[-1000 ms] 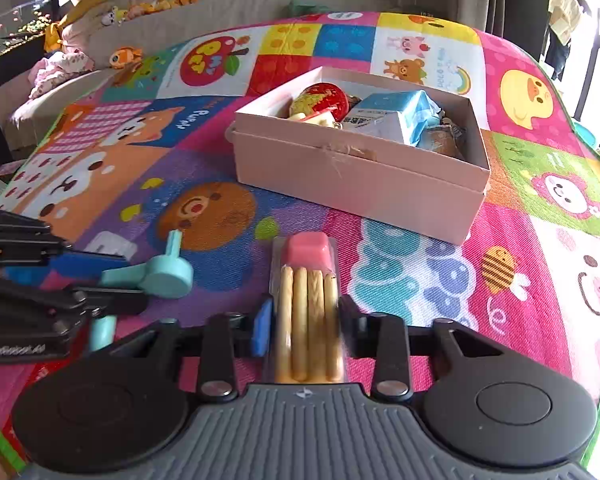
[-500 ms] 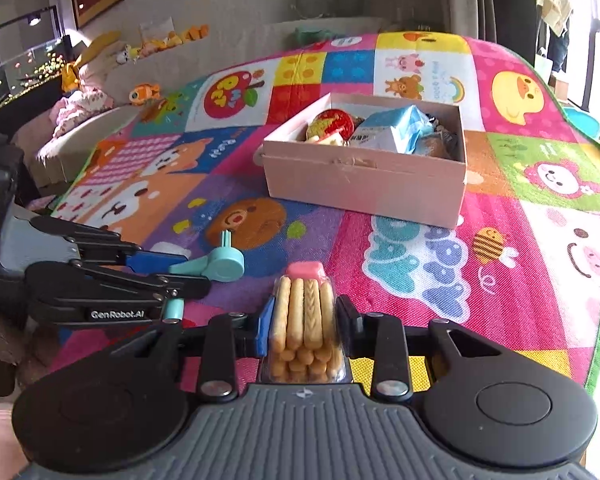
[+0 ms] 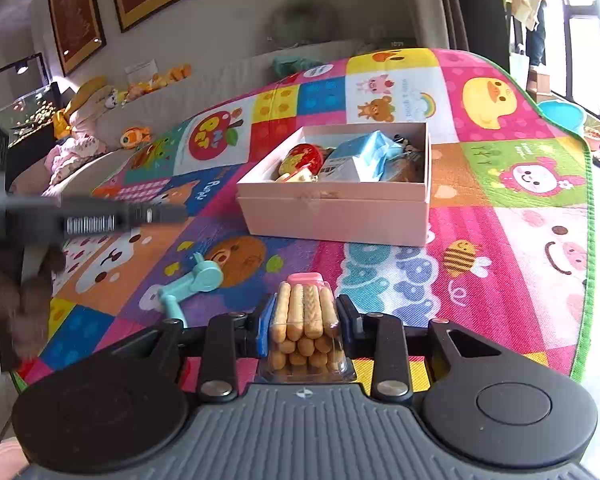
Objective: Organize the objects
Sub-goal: 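Lift the teal toy and biscuit pack and carry them toward the pink box, then lower the teal toy and biscuit pack into the box and open both tools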
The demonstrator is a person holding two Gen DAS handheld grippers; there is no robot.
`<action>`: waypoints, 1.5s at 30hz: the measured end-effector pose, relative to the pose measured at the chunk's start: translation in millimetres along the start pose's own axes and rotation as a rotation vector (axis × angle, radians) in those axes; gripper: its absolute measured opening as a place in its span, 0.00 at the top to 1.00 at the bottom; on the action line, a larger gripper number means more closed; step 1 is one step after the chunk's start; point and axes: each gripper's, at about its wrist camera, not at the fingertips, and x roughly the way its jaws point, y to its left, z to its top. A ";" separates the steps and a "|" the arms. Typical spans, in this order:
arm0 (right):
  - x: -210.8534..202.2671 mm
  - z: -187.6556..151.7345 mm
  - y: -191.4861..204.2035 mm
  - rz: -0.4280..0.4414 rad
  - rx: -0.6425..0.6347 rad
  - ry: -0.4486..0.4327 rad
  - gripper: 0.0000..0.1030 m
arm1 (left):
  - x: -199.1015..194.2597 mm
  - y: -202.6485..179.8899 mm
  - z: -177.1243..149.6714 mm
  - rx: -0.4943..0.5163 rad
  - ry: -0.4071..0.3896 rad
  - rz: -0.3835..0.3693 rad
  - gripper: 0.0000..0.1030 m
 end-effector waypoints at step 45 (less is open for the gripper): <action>23.2 20.3 -11.1 -0.041 -0.073 -0.006 0.68 | 96.6 19.4 88.3 -0.100 -0.002 -0.056 0.86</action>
